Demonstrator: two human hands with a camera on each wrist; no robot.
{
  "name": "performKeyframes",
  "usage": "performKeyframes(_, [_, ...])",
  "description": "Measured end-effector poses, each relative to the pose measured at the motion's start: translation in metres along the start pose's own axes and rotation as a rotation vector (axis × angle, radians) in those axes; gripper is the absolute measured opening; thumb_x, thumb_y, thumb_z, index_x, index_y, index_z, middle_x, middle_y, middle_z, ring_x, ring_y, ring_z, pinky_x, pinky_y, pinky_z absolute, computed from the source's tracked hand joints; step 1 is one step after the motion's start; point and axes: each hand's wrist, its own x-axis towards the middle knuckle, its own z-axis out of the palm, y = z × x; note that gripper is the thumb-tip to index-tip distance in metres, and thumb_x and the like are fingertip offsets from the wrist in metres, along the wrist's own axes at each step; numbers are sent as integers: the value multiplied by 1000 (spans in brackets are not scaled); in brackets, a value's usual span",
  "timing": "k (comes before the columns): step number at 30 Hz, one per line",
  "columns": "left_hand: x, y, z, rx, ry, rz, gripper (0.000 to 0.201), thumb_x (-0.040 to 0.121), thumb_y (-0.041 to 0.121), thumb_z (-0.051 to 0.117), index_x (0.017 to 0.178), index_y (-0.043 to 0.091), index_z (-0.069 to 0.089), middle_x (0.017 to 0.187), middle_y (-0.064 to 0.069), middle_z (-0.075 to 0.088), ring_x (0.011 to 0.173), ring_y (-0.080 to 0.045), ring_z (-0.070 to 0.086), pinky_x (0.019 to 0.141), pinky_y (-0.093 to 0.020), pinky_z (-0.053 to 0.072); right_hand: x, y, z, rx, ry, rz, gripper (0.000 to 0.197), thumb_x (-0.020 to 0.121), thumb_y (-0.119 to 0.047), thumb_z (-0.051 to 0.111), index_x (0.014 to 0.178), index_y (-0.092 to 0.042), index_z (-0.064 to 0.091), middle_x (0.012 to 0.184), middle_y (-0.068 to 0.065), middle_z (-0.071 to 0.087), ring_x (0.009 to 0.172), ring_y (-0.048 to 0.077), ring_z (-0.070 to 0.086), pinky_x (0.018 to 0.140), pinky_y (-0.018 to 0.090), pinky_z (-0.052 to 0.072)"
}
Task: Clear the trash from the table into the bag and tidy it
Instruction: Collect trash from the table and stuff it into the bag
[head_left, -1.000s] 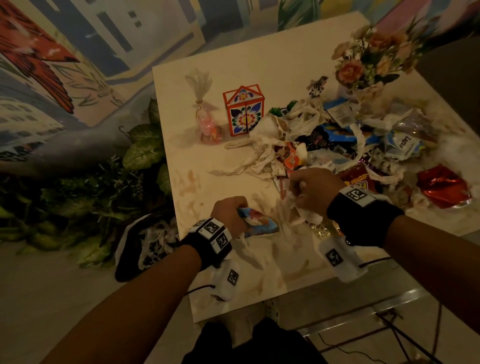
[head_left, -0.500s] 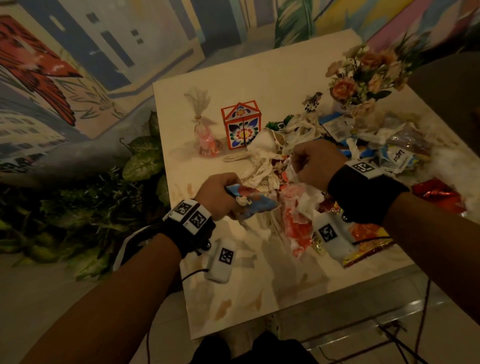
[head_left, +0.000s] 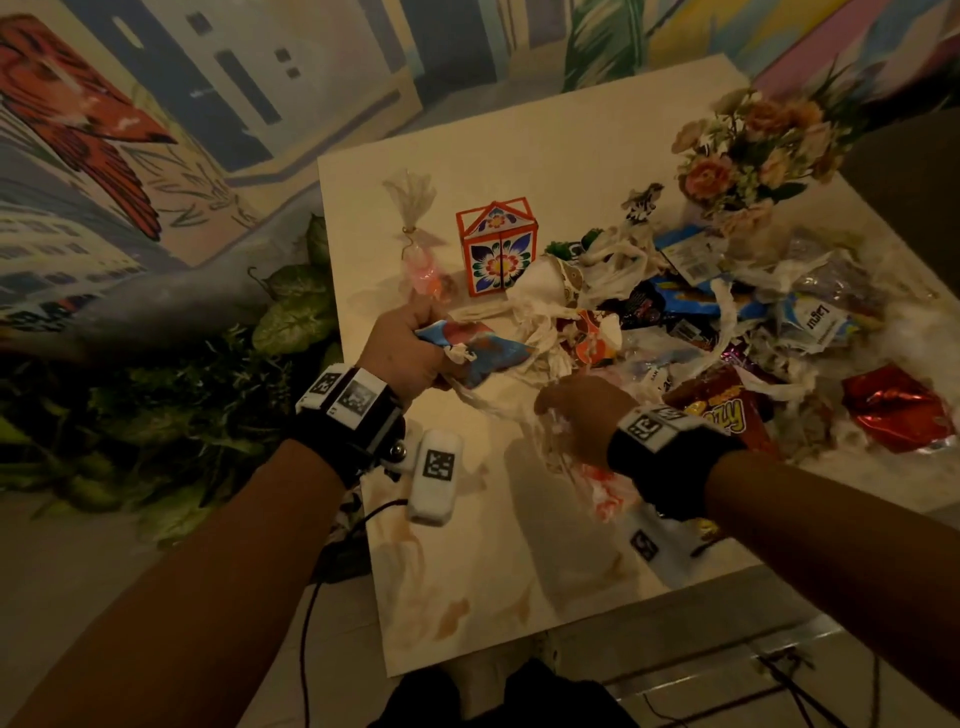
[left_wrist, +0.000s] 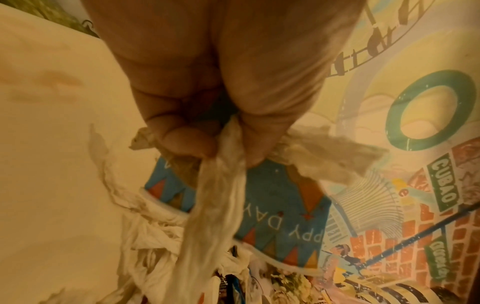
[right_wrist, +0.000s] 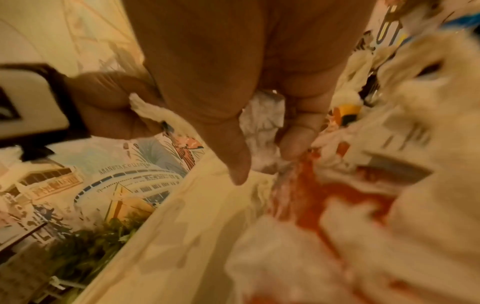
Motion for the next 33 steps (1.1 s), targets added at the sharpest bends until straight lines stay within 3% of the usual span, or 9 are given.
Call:
performKeyframes(3, [-4,-8,-5,-11,32,-15,32,56,-9,74,71,12,56,65,-15,57,61,-30,55,56,-40,50,20,-6,18,-86,-48,69,62,75,-40,71,127,-23,42,127,7,42,117,31,46,89,38,44])
performKeyframes(5, [-7,-10,-9,-22,48,-15,29,51,2,75,69,12,55,62,-15,56,56,-29,56,53,-37,50,25,-8,26,-118,-86,108,74,71,-43,73,131,-25,33,130,8,33,118,35,43,88,41,44])
performKeyframes(8, [-10,-14,-17,-43,70,-7,28,56,5,79,67,13,54,57,-14,55,44,-24,54,44,-27,45,31,-7,32,-127,-49,88,53,84,-30,59,130,-26,34,128,11,30,113,37,45,82,38,42])
performKeyframes(13, [-11,-21,-26,-41,82,10,34,64,-15,72,67,12,52,57,-11,53,47,-23,52,48,-29,47,31,-5,23,-119,-86,100,30,94,-34,45,114,-12,51,121,13,39,110,34,48,90,39,42])
performKeyframes(15, [-11,-22,-27,-48,80,9,33,66,-14,72,67,11,51,58,-11,53,50,-23,52,49,-29,47,28,-6,14,-86,-12,83,16,91,-28,52,88,-13,54,101,8,47,99,29,52,77,30,39])
performKeyframes(17, [-11,-21,-27,-62,80,7,30,69,-11,72,68,11,51,59,-11,53,51,-23,52,49,-30,46,25,-9,-1,-17,67,76,19,85,-13,56,69,-18,47,84,2,47,88,24,52,71,26,35])
performKeyframes(22, [-10,-11,-24,-133,61,-13,34,65,-19,66,67,12,52,63,-14,56,57,-26,55,55,-33,47,13,-9,-55,182,304,68,14,80,-2,59,83,-16,61,85,-1,53,81,16,49,72,23,36])
performKeyframes(27, [-9,6,-13,-270,-9,-39,41,64,-25,58,74,15,58,56,0,65,54,-22,61,46,-24,48,4,-8,-108,344,508,10,24,73,10,56,72,-15,58,77,4,56,78,18,51,69,22,35])
performKeyframes(33, [-3,17,-29,-364,20,-50,41,61,-24,56,75,14,57,80,-15,62,78,-33,60,58,-32,49,9,-6,-132,296,563,22,21,75,9,52,72,-10,59,76,9,56,75,21,50,67,24,35])
